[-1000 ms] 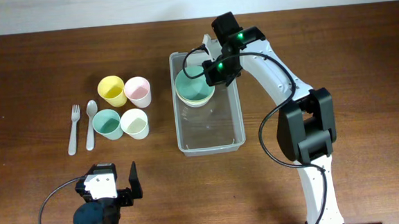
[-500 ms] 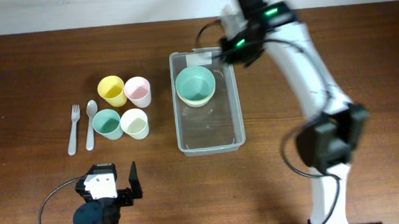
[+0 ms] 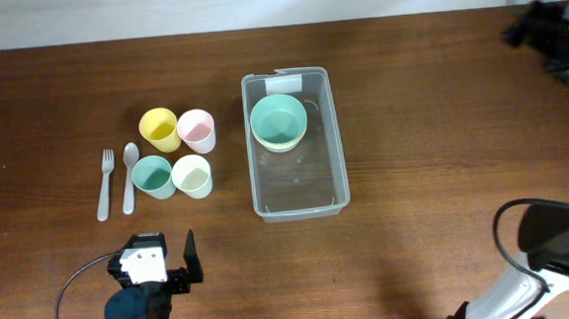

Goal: Pack container

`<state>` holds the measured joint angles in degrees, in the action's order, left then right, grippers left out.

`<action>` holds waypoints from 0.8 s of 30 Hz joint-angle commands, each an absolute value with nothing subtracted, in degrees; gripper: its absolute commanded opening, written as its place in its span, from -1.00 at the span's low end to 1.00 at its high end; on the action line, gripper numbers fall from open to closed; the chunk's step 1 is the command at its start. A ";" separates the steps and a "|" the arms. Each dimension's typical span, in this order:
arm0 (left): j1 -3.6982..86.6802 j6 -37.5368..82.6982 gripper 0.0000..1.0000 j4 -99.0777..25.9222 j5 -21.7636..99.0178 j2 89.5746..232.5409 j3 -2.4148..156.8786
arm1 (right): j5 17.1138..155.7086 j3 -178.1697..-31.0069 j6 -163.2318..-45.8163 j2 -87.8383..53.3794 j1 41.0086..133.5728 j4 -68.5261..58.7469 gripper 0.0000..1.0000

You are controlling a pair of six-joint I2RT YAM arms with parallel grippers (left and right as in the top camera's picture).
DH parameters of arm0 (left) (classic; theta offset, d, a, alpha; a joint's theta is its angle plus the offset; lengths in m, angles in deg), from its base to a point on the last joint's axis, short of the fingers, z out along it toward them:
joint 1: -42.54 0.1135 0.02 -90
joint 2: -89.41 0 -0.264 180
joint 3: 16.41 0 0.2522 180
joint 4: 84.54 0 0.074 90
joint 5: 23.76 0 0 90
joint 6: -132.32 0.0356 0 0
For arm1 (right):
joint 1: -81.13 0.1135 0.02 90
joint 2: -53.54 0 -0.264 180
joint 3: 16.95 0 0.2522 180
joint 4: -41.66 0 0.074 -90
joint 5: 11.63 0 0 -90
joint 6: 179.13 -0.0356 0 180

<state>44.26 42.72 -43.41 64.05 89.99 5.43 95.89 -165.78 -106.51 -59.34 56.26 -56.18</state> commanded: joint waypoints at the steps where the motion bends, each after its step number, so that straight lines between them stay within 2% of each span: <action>1: 44.02 43.18 1.00 -44.70 63.41 89.71 5.15 | 95.86 -165.82 -109.57 -59.64 52.09 -56.77 0.97; 9: 44.04 43.05 1.00 -49.70 56.94 89.71 5.19 | 95.65 -165.82 -109.57 -59.64 49.14 -56.77 0.98; 15: 44.08 41.43 1.00 -50.34 59.48 92.72 12.10 | 95.65 -165.82 -109.57 -59.64 49.23 -56.77 0.98; 19: 44.08 41.48 0.99 -45.75 65.16 106.38 26.26 | 95.65 -165.82 -109.57 -59.64 49.23 -56.77 0.98; 24: 44.91 41.91 1.00 -32.48 65.23 132.98 49.58 | 95.65 -165.82 -109.57 -59.64 49.23 -56.79 0.97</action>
